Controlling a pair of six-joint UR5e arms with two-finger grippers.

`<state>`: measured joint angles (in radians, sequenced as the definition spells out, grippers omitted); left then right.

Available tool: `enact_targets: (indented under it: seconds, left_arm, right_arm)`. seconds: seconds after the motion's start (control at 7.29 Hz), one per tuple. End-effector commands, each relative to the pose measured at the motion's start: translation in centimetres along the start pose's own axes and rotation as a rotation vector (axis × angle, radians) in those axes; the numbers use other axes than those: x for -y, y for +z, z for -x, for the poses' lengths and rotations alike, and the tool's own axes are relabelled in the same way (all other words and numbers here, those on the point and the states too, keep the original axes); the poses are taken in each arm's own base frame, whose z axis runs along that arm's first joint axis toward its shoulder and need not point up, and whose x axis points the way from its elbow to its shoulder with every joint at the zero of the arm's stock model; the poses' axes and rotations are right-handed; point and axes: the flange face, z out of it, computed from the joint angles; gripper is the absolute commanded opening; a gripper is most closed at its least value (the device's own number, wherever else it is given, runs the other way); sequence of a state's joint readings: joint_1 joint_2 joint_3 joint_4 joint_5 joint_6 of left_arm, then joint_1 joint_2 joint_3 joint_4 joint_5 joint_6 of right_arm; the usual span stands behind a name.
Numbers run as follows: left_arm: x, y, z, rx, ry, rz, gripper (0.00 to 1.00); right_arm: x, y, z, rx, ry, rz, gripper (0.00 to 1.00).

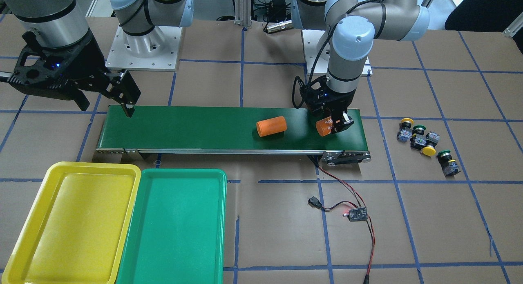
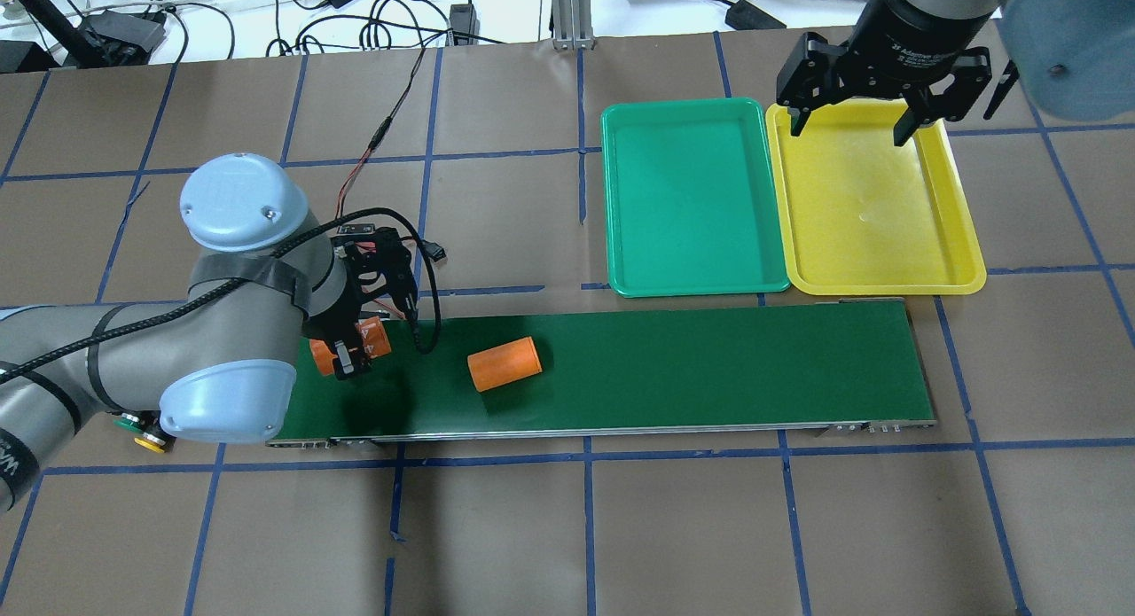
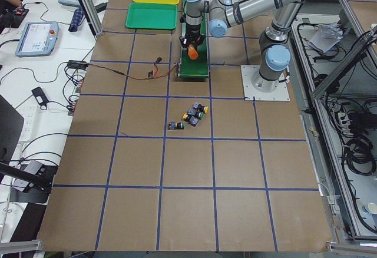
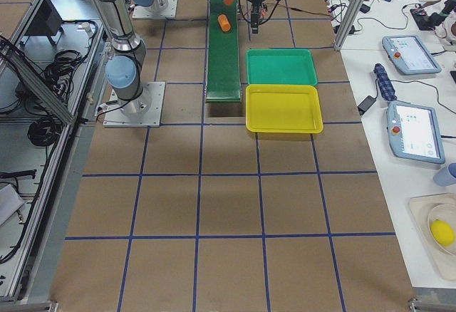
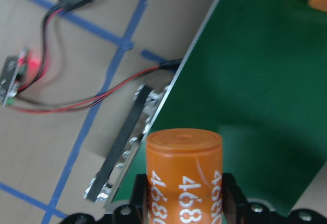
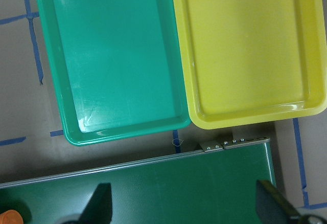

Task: Sort buttons by color to trays

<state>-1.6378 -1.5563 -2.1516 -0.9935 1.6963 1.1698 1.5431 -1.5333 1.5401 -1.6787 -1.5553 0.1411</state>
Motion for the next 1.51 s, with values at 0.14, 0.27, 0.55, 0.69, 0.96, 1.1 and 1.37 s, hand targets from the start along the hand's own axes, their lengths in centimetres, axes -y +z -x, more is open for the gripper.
enact_targets:
  seconds: [0.14, 0.27, 0.55, 0.69, 0.96, 1.1, 1.37]
  left_arm:
    - [0.9, 0.7, -1.7, -0.023, -0.004, -0.027, 1.00]
    - [0.1, -0.7, -0.9, 0.008, -0.027, -0.035, 1.00]
    - [-5.5, -1.4, 2.8, 0.027, -0.213, -0.036, 1.00]
    - [-10.6, -0.6, 5.4, 0.014, -0.327, -0.024, 1.00]
    - [-17.6, 0.9, 7.4, -0.010, -0.514, -0.008, 1.00]
    - [-21.0, 1.9, 7.9, -0.028, -0.601, 0.001, 1.00]
    - [-28.7, 6.5, 6.2, -0.111, -0.800, 0.019, 1.00]
  right_arm:
    - [-0.2, -0.2, 0.0, -0.002, -0.001, 0.001, 1.00]
    - [-0.4, -0.1, 0.2, -0.002, -0.006, 0.006, 1.00]
    - [-0.9, 0.2, 0.1, -0.006, -0.023, 0.015, 1.00]
    - [-1.1, -0.1, -0.1, -0.015, -0.030, 0.012, 1.00]
    - [-1.2, -0.2, -0.6, -0.023, -0.016, 0.054, 1.00]
    - [-1.6, 0.7, -0.4, -0.023, -0.023, 0.105, 1.00]
    - [-3.9, 2.3, -0.3, -0.041, -0.029, 0.291, 1.00]
